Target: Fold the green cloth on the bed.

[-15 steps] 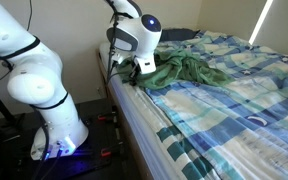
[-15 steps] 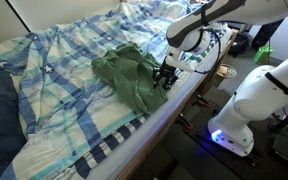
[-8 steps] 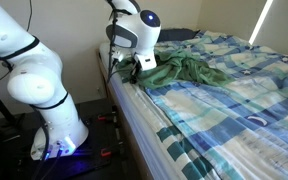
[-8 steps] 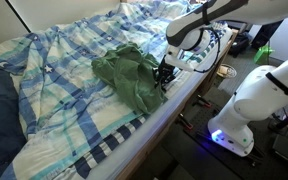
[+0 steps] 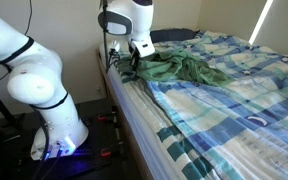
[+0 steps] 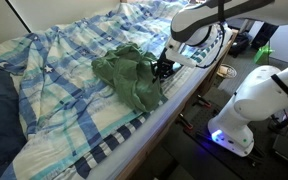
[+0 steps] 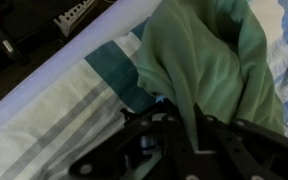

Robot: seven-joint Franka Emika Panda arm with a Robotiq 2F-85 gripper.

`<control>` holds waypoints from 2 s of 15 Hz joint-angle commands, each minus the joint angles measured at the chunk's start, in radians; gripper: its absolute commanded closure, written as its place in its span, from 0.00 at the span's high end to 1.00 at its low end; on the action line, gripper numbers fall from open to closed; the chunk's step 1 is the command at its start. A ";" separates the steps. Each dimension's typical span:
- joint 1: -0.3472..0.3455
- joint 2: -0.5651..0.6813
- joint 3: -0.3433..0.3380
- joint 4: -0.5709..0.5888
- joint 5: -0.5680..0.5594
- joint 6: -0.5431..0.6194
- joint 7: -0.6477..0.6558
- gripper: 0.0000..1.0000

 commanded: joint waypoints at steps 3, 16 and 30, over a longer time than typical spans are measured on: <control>-0.005 -0.039 0.009 -0.001 -0.057 -0.036 0.058 0.13; -0.003 -0.044 0.009 -0.002 -0.176 -0.134 0.104 0.57; 0.004 0.018 0.004 -0.002 -0.160 -0.109 0.071 0.26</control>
